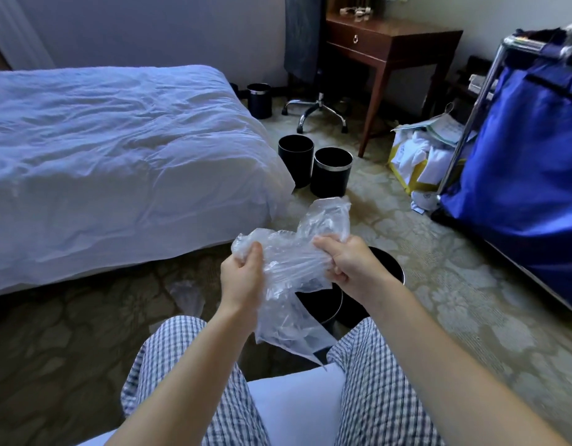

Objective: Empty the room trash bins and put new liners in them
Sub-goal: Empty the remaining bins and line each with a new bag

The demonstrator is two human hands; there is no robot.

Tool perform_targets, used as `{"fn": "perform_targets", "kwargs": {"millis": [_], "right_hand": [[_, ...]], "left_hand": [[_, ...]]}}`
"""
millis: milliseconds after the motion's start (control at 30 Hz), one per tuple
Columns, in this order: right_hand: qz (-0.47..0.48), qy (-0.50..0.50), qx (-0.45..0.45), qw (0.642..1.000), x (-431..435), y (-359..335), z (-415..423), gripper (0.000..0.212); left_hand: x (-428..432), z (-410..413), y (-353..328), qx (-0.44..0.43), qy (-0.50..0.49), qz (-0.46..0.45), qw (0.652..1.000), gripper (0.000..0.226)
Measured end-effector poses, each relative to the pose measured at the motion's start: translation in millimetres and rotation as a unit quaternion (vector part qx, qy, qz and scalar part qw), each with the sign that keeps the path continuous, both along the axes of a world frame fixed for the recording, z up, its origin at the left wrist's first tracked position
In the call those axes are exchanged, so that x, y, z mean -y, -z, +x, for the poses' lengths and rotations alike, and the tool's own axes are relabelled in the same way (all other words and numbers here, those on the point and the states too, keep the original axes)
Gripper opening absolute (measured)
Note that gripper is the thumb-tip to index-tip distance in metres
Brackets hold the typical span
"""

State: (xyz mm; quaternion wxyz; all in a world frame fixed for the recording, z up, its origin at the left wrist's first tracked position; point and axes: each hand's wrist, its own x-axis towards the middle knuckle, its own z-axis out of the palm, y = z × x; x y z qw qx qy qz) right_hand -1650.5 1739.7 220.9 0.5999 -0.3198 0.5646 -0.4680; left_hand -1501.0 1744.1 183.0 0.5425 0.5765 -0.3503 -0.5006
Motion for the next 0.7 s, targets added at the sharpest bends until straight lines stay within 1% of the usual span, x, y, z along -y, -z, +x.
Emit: {"fn": "perform_targets", "kwargs": {"millis": [100,167,233,267,333,400,433,500,533,567,600,633,700], "right_hand": [[0.004,0.062,0.087,0.994,4,3,0,0.022],[-0.004,0.082,0.131,0.988,2,4,3,0.016],[-0.020,0.079,0.183,0.980,-1,7,4,0.007],[-0.027,0.061,0.193,0.979,-4,10,3,0.013],[-0.046,-0.004,0.160,0.986,-12,13,4,0.022],[-0.074,-0.097,0.081,0.989,-22,18,8,0.029],[-0.088,-0.156,0.031,0.983,-26,21,10,0.038],[-0.108,-0.268,-0.063,0.955,-35,26,16,0.058],[-0.109,-0.299,-0.099,0.943,-36,29,20,0.066],[-0.113,-0.302,-0.133,0.937,-37,32,25,0.070],[-0.127,-0.281,-0.170,0.936,-35,35,29,0.068],[-0.142,-0.240,-0.186,0.942,-32,38,32,0.059],[-0.146,-0.138,-0.158,0.967,-25,39,36,0.027]], "left_hand": [[0,12,3,-0.005,-0.017,0.027,0.999,0.023],[-2,18,3,0.000,-0.029,0.045,0.999,0.027],[-4,21,3,-0.025,-0.049,0.066,0.996,0.024],[-5,22,4,-0.048,-0.060,0.079,0.994,0.022],[-6,23,9,-0.101,-0.084,0.108,0.985,0.023],[-7,24,13,-0.154,-0.092,0.133,0.975,0.022],[-7,24,15,-0.169,-0.095,0.140,0.971,0.019],[-8,23,13,-0.189,-0.106,0.146,0.965,0.012],[-8,23,10,-0.214,-0.107,0.147,0.960,0.011],[-9,22,6,-0.249,-0.100,0.145,0.952,0.014],[-10,21,3,-0.286,-0.077,0.141,0.945,0.020],[-10,20,-1,-0.320,-0.044,0.136,0.937,0.027],[-10,19,-5,-0.347,0.007,0.138,0.928,0.039]]}}
